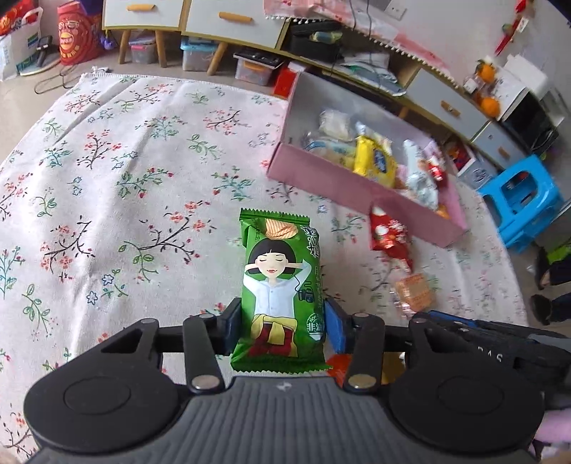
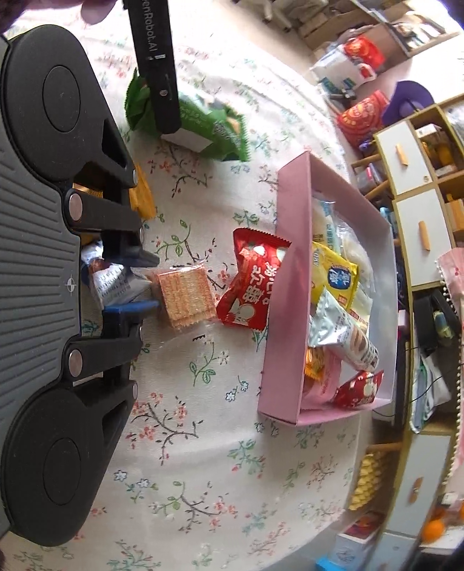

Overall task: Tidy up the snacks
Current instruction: 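Grasp the green snack pack with left gripper while right grasps small silver packet, then carry both packs into the pink box and open both grippers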

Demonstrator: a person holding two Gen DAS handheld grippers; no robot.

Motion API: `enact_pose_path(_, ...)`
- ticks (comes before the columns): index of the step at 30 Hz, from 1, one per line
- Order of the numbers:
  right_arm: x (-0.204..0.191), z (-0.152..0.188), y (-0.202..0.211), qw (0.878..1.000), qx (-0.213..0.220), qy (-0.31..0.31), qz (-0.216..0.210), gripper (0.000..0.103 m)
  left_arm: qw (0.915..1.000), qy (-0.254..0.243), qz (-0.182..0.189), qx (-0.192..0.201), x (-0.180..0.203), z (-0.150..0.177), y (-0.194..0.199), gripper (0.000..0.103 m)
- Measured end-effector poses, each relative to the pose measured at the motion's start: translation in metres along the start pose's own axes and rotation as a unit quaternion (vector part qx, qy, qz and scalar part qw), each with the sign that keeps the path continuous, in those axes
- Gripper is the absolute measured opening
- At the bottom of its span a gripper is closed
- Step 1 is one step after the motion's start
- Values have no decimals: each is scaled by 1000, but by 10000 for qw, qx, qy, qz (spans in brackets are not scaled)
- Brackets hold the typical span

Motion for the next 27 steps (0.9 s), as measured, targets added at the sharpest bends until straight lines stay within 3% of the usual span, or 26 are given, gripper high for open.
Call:
enact_pose_path(9,22,-6,15,9970,-174,-607,-445,13,9999,49,31,130,4,-2,11,43)
enact_pose_path(27,32,-39,46,9889,210,-1206,-838,11,9981,-136,157,575,35,-22,16,43)
Point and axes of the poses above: each gripper's, at about its wrist camera, not at the fingertips, and y roughly against the way its jaws point, x to its right, z to its underside, the point moved 8 cm from there along -y, roughly the way its jaws point, and after that the axes turned 12 degrees about z, right-handed, at the moved point
